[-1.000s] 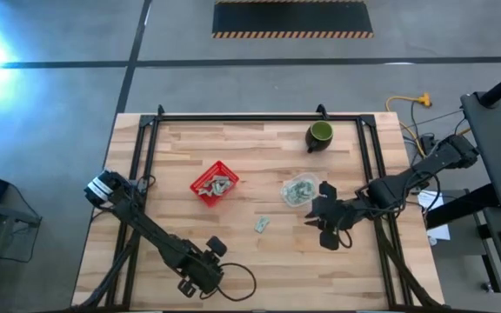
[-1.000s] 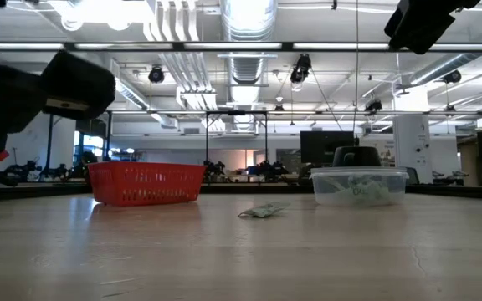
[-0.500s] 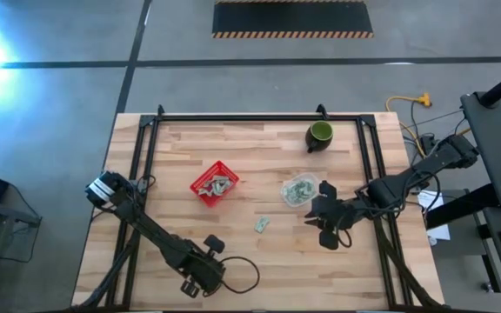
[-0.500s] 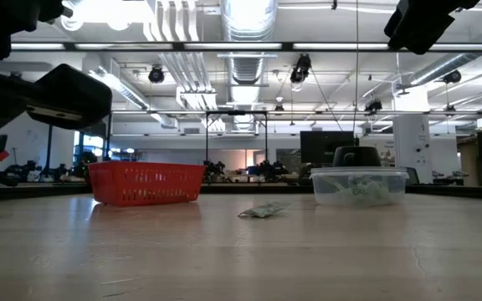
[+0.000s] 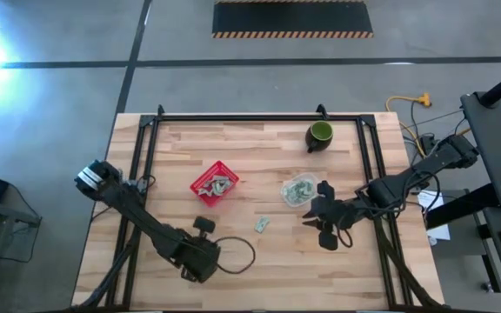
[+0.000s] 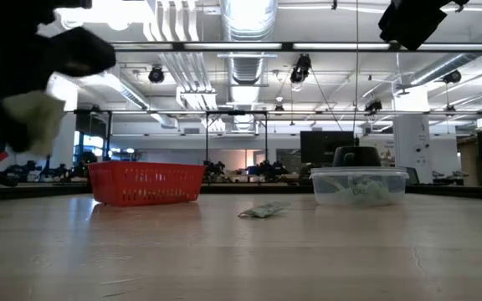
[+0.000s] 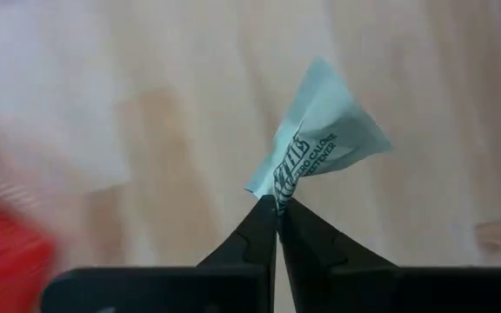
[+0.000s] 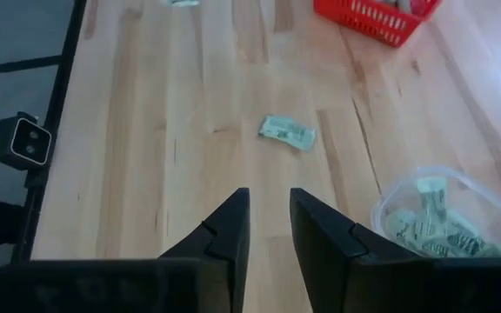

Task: Pick and place items into bin
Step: Put the stevia packet into the red bin

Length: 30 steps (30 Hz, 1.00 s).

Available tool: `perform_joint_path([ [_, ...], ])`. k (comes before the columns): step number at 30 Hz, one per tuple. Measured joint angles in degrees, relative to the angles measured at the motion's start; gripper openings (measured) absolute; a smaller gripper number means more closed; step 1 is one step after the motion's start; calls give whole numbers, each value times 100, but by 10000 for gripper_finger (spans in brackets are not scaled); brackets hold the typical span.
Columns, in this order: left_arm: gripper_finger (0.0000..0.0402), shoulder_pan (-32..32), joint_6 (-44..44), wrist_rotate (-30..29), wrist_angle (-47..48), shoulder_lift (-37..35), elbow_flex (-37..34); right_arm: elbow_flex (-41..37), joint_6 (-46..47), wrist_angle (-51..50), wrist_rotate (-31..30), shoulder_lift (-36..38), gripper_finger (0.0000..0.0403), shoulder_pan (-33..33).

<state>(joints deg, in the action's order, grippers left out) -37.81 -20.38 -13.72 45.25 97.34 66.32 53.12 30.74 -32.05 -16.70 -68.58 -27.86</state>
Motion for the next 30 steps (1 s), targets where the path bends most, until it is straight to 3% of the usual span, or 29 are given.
perform_joint_path([
  [17, 0, 604, -1367, -1973, 1606, -1509, -11, 0, -108, 116, -276, 0, 70, 0],
  [30, 0, 1492, -1485, -2162, 1954, -1567, -369, -1, -73, 145, -287, 0, 76, 0],
])
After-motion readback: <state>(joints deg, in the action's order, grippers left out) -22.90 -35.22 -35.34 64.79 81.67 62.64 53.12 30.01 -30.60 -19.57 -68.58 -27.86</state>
